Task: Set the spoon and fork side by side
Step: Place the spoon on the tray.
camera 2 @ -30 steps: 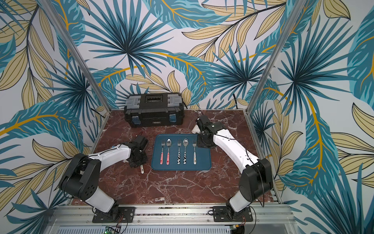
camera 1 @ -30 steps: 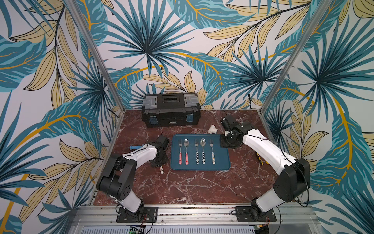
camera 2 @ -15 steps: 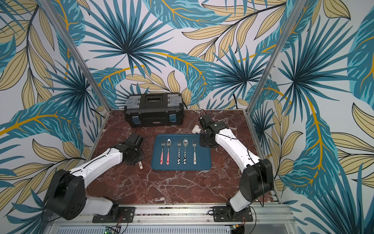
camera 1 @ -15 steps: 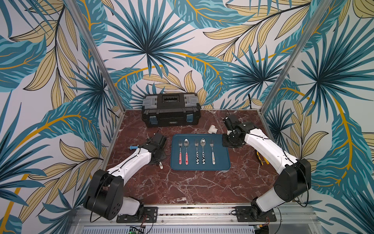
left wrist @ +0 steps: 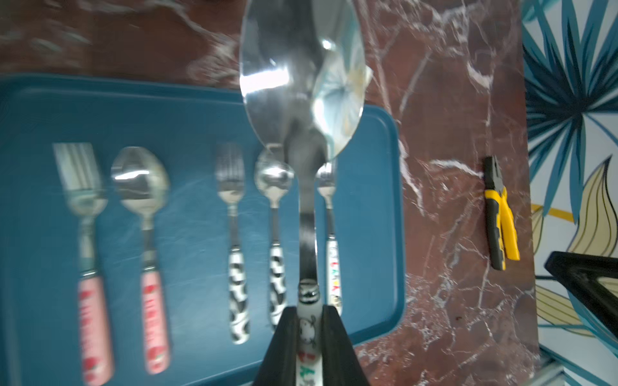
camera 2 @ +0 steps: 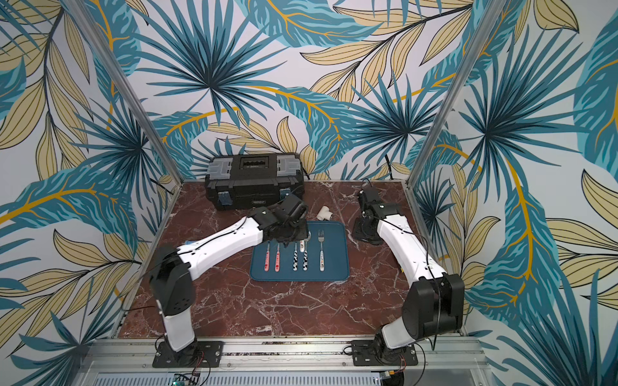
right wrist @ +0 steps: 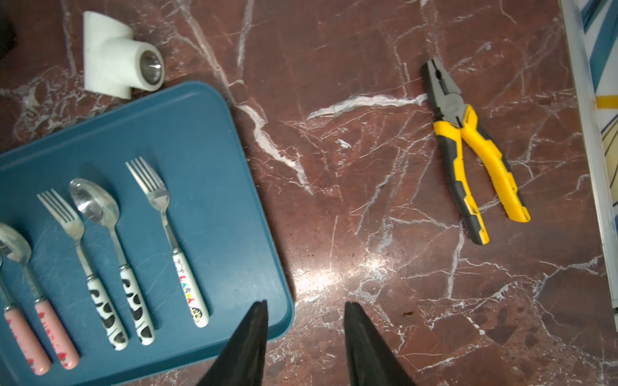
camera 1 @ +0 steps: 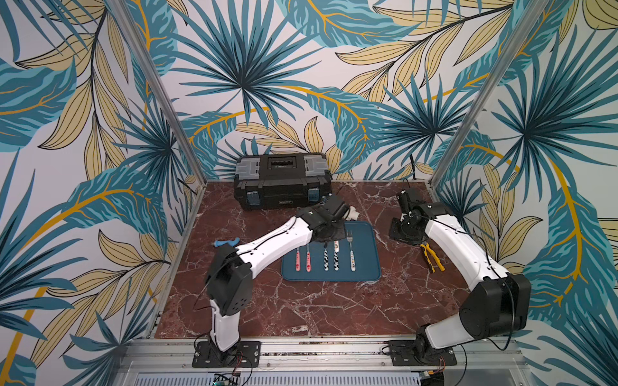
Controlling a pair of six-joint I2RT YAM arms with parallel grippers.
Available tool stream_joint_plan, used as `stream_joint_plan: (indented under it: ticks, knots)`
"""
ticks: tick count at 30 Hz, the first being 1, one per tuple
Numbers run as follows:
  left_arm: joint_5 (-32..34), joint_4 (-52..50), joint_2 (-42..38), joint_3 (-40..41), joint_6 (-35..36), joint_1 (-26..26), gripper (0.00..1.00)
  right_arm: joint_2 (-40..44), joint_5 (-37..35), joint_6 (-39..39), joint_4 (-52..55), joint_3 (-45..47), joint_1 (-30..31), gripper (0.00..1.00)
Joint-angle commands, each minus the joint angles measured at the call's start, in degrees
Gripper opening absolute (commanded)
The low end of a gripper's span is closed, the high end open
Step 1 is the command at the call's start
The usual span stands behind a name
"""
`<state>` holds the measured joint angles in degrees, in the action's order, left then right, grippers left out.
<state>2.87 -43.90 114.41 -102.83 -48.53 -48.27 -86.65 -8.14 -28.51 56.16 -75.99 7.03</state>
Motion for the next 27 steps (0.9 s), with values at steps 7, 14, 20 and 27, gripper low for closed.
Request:
stream_joint_plan:
  ticks: [7, 14, 20, 27]
  knots:
    - [-5.07, -8.85, 20.63, -24.66, -5.45, -5.60, 0.00, 1.13, 1.83, -0.32, -1.58, 1.56, -2.09, 0.44]
    - [-1.14, -12.88, 27.84, -32.53, -5.97, -5.51, 0.00, 1.33, 3.83, -0.49, -2.28, 2.24, -2.26, 0.44]
    - [-0.73, -14.00, 30.57, -33.96, -7.58, -5.08, 0.00, 2.10, 4.34, -0.40, -2.51, 2.48, -2.26, 0.44]
    - [-0.02, -15.05, 31.34, -33.58, -7.29, -4.90, 0.00, 1.95, 5.32, -0.51, -2.97, 2.77, -2.23, 0.44]
